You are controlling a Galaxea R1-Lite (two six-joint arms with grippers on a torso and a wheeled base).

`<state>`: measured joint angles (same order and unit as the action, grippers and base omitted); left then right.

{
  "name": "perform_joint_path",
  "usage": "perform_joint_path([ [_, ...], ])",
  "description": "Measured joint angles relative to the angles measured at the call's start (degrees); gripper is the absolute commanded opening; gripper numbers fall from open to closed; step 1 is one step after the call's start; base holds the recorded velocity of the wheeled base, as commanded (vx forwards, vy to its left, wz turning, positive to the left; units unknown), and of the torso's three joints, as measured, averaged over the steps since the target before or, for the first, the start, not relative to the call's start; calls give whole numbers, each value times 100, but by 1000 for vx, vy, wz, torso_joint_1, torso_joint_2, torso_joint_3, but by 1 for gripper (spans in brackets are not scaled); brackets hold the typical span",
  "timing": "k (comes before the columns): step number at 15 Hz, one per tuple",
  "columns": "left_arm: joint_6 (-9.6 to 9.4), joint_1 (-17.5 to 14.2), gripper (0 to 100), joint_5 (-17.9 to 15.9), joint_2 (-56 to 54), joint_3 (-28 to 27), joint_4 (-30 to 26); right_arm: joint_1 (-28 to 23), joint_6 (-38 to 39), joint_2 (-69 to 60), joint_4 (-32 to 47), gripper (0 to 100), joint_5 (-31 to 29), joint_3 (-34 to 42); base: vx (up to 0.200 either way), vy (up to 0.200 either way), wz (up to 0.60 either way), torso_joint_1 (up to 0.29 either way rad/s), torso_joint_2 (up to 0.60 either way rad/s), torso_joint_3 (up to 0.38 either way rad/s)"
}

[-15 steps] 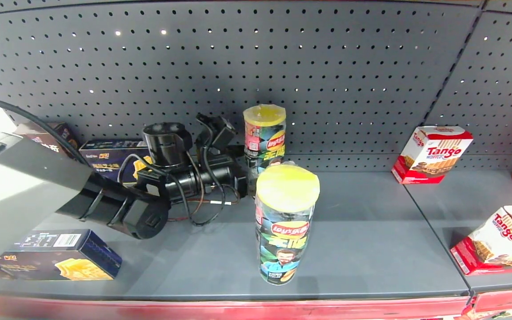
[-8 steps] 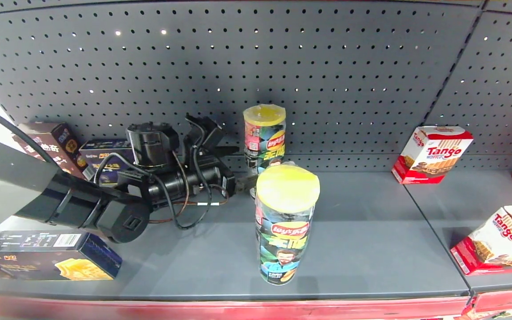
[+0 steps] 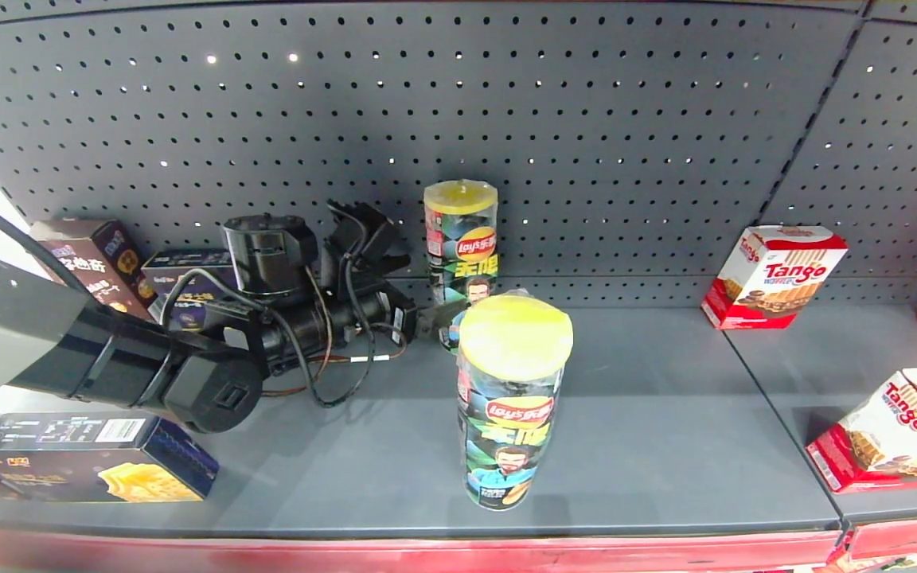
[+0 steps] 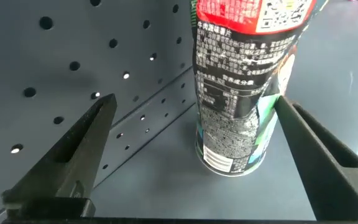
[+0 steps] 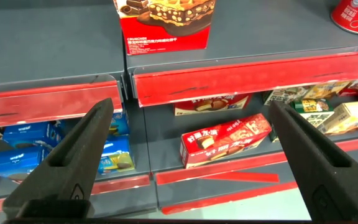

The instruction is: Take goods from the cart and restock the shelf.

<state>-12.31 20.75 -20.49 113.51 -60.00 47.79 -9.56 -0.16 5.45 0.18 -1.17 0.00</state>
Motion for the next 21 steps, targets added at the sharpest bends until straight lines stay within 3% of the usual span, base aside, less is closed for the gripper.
perform_joint_path([
  [16, -16, -28, 100, 497, -218, 243, -17, 2, 0, 0, 0, 100, -5, 0, 0, 0, 0, 0, 0, 0],
  [21, -71, -201, 100, 523, -262, 347, -20, 2, 0, 0, 0, 100, 0, 0, 0, 0, 0, 0, 0, 0],
])
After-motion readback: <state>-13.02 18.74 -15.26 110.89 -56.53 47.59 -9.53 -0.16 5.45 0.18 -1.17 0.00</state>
